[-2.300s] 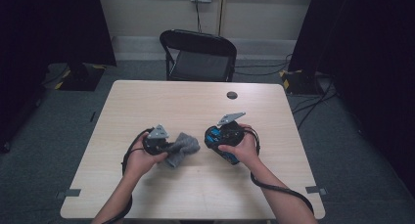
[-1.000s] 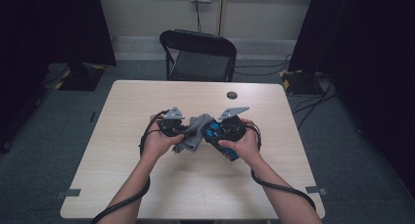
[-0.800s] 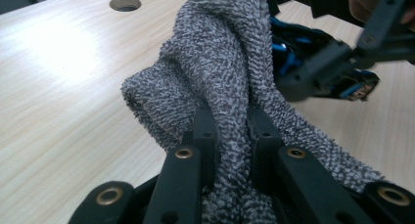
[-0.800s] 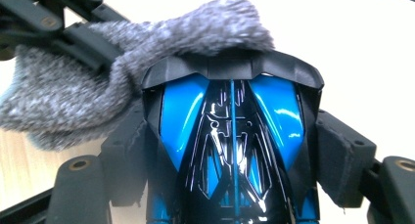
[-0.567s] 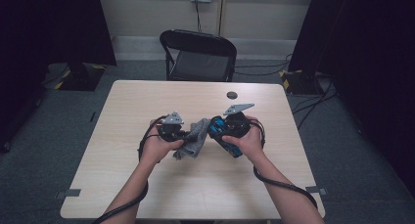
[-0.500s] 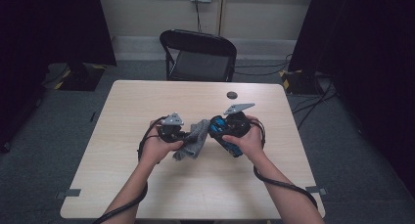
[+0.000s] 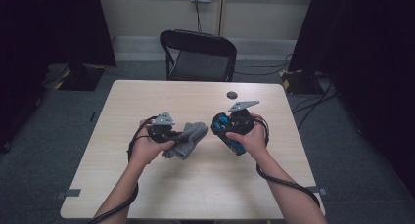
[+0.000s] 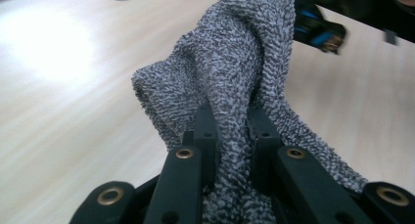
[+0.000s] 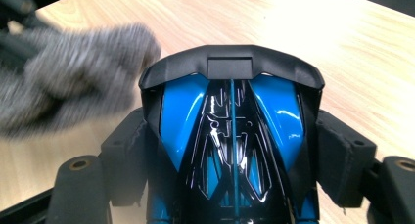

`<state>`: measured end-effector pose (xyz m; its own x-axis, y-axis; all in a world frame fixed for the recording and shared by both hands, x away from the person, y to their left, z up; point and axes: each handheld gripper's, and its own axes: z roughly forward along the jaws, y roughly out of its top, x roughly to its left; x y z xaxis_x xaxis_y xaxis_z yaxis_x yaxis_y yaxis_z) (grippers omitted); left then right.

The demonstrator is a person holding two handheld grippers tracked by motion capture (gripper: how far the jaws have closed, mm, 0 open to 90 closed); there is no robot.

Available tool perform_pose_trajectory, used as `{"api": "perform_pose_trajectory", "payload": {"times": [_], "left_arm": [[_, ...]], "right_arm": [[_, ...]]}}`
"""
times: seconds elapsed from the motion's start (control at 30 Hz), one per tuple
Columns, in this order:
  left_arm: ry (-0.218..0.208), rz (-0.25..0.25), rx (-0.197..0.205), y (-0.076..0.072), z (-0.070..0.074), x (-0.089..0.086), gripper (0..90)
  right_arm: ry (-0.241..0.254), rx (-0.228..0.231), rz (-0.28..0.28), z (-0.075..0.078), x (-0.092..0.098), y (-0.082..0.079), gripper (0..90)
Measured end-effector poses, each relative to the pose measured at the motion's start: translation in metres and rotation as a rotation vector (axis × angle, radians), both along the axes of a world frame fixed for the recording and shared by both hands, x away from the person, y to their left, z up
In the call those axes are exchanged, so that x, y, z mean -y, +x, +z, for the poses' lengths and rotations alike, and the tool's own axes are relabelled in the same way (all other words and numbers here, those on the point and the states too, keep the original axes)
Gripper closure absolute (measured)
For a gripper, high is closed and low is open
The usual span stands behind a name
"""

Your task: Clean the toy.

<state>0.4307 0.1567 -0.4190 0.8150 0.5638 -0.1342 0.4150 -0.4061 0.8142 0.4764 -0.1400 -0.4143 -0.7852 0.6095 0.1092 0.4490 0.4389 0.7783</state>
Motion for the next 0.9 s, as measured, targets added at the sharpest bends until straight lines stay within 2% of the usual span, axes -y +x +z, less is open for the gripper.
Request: {"api": "perform_pose_trajectory", "payload": {"times": [0.27, 0.53, 0.73, 0.9], "left_arm": [[-0.004, 0.088, 0.048, 0.012, 0.013, -0.011, 78.5], [-0.008, 0.132, 0.065, 0.022, 0.016, -0.005, 78.5], [0.028, 0.139, 0.068, 0.032, 0.014, 0.007, 78.5], [0.042, 0.1, 0.065, 0.035, 0.011, 0.022, 78.5]], "right_arm": [[-0.01, 0.005, 0.018, 0.0, -0.003, -0.005, 25.8], [-0.018, 0.013, 0.039, 0.0, -0.008, -0.01, 25.8], [-0.018, 0.02, 0.063, 0.001, -0.013, -0.014, 25.8], [-0.018, 0.021, 0.086, 0.001, -0.018, -0.016, 25.8]]}}
